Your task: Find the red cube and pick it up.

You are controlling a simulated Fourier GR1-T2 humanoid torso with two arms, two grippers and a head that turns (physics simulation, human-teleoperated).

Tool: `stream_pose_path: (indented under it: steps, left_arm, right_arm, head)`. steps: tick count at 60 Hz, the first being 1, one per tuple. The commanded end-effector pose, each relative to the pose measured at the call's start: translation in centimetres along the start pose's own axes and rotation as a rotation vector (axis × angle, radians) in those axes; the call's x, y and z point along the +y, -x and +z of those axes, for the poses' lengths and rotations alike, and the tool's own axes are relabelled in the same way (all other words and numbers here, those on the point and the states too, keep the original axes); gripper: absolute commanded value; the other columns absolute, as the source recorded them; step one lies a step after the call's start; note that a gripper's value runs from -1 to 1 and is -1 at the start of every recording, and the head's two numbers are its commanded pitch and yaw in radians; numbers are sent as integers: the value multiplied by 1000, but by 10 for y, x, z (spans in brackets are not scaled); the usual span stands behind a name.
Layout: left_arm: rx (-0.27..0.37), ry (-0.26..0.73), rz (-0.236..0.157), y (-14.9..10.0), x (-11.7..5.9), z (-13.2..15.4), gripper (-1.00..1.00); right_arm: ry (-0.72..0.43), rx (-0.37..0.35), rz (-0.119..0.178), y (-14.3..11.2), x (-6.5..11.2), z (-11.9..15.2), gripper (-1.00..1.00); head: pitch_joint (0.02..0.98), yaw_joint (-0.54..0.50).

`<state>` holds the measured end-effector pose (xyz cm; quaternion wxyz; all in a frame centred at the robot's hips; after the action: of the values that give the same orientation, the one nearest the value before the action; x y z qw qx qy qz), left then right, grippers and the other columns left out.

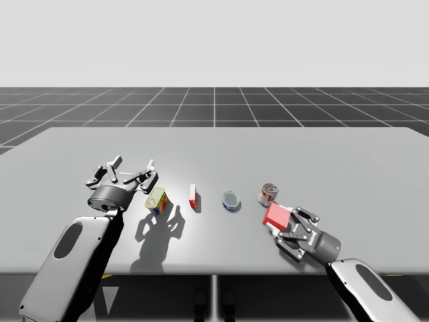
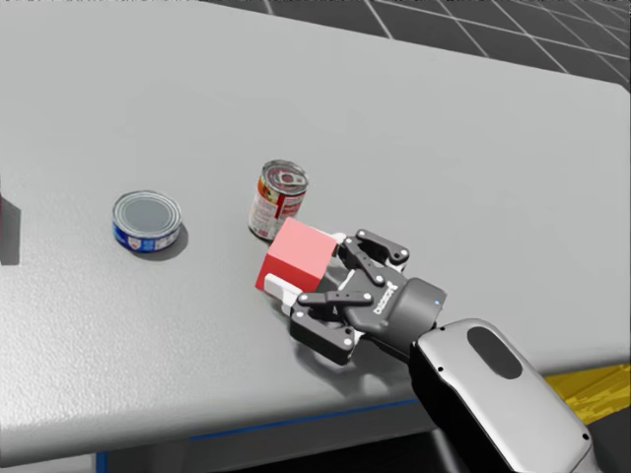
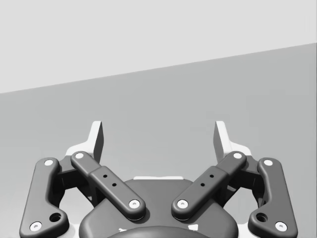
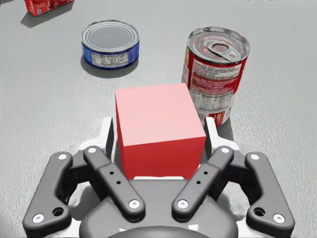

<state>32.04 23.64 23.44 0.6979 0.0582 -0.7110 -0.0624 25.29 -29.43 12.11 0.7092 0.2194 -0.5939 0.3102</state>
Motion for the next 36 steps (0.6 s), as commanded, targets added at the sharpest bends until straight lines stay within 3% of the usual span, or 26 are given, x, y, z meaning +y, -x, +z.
stream_pose_path:
  steps: [1, 2, 3, 15, 36]
  left_arm:
    - [0, 2, -3, 0, -1, 0, -1000]
    - [0, 3, -3, 0, -1, 0, -1000]
    - [1, 3, -3, 0, -1, 0, -1000]
    - [2, 4, -5, 1, -2, 0, -1000]
    - [6, 6, -8, 2, -3, 0, -1000]
  right_arm:
    - [4, 4, 41, 8, 3, 2, 778]
    - [2, 8, 39, 10, 3, 3, 986]
    - [-2, 11, 36, 10, 4, 3, 1000]
    - [-32, 23, 24, 13, 3, 6, 1000]
    - [-24, 19, 30, 14, 1, 8, 1000]
  head:
    - [872, -403]
    - [869, -403]
    - [868, -404]
    - [817, -410]
    - [553, -437]
